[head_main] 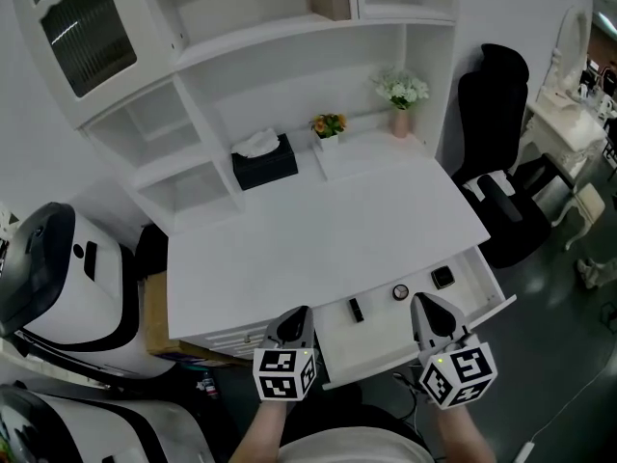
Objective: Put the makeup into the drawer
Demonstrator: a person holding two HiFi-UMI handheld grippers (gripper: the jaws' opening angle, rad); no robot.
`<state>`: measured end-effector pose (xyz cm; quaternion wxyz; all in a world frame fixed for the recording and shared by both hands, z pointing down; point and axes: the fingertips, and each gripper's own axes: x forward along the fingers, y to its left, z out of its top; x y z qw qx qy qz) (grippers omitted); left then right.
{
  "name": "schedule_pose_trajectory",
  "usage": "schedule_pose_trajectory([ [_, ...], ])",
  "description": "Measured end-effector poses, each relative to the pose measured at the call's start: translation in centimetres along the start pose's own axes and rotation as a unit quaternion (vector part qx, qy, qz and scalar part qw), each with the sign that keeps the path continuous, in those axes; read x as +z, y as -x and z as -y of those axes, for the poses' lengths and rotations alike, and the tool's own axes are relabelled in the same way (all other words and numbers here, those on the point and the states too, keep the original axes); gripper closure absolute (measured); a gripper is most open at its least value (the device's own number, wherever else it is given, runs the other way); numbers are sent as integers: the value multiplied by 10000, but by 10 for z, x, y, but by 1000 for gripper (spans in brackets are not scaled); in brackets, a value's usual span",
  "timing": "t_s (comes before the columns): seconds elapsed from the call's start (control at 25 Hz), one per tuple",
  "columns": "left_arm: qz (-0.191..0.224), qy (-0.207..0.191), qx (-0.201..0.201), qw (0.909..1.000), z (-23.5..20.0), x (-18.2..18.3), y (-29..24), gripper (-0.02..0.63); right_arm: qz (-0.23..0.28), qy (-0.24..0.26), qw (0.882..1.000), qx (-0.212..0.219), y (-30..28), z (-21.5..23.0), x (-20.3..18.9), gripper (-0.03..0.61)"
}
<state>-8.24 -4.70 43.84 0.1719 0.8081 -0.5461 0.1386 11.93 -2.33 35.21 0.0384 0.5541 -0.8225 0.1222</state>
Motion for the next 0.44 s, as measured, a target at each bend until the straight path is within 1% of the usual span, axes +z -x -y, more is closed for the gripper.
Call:
schedule_pose_trajectory([
  [0.2, -34, -51, -85, 9999, 7, 0, -4, 611, 75, 58, 10000, -15, 2, 3, 7, 577],
  [0.44, -146, -77, -181, 9997, 2, 1, -9, 598, 152, 222, 9996, -75, -3, 1, 20, 577],
])
